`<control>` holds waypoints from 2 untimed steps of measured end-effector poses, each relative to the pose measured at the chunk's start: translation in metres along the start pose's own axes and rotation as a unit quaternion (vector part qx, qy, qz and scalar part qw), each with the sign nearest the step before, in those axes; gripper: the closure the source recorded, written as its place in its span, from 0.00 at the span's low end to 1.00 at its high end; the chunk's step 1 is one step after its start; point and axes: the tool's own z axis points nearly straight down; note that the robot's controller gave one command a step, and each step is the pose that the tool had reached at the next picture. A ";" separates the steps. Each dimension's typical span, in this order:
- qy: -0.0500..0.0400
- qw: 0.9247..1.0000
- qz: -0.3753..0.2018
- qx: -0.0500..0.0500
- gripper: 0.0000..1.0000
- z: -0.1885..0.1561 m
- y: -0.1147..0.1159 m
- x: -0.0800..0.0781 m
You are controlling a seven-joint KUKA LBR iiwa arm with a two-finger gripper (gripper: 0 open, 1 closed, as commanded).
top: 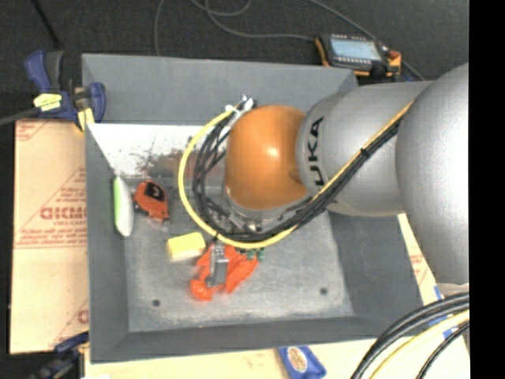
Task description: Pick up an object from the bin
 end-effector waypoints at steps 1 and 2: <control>-0.003 0.999 -0.049 0.000 0.00 0.030 -0.024 0.003; -0.003 0.999 -0.037 -0.001 0.00 0.060 -0.038 -0.022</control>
Offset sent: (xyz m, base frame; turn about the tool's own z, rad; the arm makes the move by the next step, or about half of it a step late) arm 0.0300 -0.0430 -0.0702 -0.0666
